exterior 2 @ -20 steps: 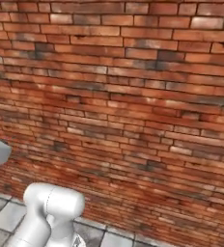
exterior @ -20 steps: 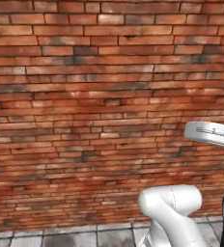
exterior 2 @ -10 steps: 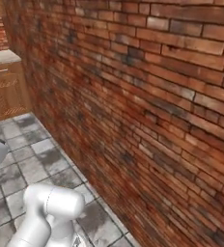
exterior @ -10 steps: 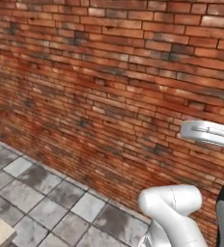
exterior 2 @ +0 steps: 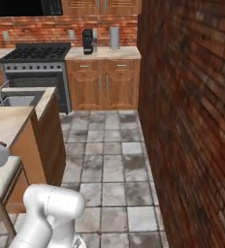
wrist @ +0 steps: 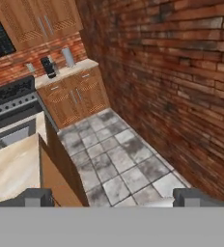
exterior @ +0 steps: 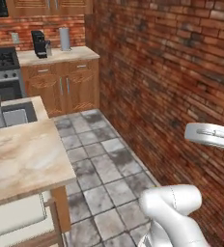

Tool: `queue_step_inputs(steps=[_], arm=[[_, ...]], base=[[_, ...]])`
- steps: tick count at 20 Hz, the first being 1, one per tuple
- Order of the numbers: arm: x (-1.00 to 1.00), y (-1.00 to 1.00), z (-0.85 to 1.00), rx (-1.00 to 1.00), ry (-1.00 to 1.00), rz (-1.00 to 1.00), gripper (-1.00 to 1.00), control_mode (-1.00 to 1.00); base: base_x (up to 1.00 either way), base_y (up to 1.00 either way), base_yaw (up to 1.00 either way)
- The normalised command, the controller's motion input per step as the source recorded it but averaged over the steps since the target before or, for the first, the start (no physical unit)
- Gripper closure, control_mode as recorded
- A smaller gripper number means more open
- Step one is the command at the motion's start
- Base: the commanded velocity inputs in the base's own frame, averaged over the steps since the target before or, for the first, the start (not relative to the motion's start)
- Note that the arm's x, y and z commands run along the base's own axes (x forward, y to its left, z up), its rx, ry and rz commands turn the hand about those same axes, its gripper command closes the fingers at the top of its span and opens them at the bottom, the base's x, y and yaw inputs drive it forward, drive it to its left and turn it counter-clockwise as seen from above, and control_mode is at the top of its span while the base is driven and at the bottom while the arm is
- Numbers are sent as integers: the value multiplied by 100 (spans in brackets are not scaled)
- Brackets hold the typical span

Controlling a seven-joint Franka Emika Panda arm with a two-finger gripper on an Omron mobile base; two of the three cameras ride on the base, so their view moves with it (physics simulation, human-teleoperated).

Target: Place the ketchup and mustard from the counter to the top shelf of the fridge. If the existing items in the fridge are on the top shelf, move them to other shelves.

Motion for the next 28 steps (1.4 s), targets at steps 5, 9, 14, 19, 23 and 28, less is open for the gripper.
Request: queue_step_inputs(steps=[5, 9, 14, 19, 23, 28], arm=[[0, 0, 0, 0, 0, 0, -100, 100], [0, 0, 0, 0, 0, 0, -100, 100], [0, 0, 0, 0, 0, 0, -100, 100], [0, 0, 0, 0, 0, 0, -100, 100], [0, 0, 0, 0, 0, 0, -100, 100], [0, 0, 0, 0, 0, 0, -100, 100]], base=[[100, -21, 48], [100, -67, 23], [100, -10, 18], [100, 6, 14], [100, 8, 15], [100, 0, 21]])
